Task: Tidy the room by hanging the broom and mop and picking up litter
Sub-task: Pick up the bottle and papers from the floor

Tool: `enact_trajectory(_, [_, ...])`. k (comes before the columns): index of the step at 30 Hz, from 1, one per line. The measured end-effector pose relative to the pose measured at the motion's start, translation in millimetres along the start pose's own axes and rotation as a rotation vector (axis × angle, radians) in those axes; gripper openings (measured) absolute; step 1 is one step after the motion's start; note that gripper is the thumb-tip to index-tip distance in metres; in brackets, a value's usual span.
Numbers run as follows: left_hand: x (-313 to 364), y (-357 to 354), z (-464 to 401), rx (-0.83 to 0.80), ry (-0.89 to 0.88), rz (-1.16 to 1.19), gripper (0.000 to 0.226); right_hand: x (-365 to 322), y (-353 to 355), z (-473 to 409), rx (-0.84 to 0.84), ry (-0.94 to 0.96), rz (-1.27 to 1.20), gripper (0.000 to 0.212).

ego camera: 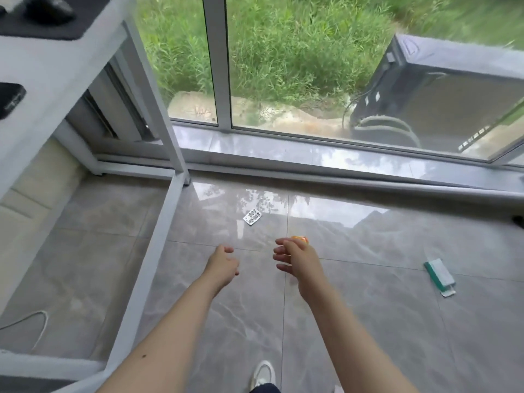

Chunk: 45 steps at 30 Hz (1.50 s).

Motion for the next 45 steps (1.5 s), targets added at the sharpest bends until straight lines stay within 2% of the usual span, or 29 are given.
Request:
enact_trajectory(8, [65,-55,-106,-0.087,-0.007,-0.085,0.034,-27,22,-112,0.050,-0.101,-0.072,0.020])
enact_trajectory(13, [105,-79,-204,-0.141,-0.023,-0.100,0.031,-47,13,-208,0.104,-0.191,-0.112,0.017])
enact_trajectory(17, [119,-93,-286,-0.103,0.060,-0.046,0.031,-56,-7,-282,0.121,-0.266,-0.140,0.012])
enact_trajectory(20, [117,-105,-346,-0.108,0.064,-0.131,0.031,-52,-18,-342,0.138,-0.316,-0.136,0.014])
enact_trajectory(27, [74,-130,-471,-0.138,0.025,-0.388,0.027,-6,-33,-468,0.095,-0.410,-0.100,0.012])
enact_trajectory(33, [0,-149,-563,-0.125,0.050,-0.458,0.025,66,-56,-570,0.050,-0.525,-0.110,0.016])
enact_trajectory(37, [-52,-153,-624,-0.138,0.027,-0.570,0.038,126,-79,-626,0.004,-0.560,-0.081,0.013])
enact_trajectory(40, [-88,-154,-669,-0.090,-0.022,-0.682,0.045,171,-97,-671,-0.029,-0.581,-0.065,0.036])
enact_trajectory(42, [-109,-154,-688,-0.062,-0.041,-0.734,0.051,196,-109,-693,-0.035,-0.577,-0.018,0.039])
enact_trajectory(45, [-128,-159,-705,-0.015,-0.073,-0.723,0.053,219,-121,-718,-0.039,-0.570,0.017,0.025])
Point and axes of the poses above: each hand's wrist, its own z-axis away from the middle knuckle, its own y-axis out of the back of the hand, x = y × z, the point moved 1 cm from there along -z, towards the middle knuckle, and after that the axes turned 15 degrees about z, right-handed, at the moved point
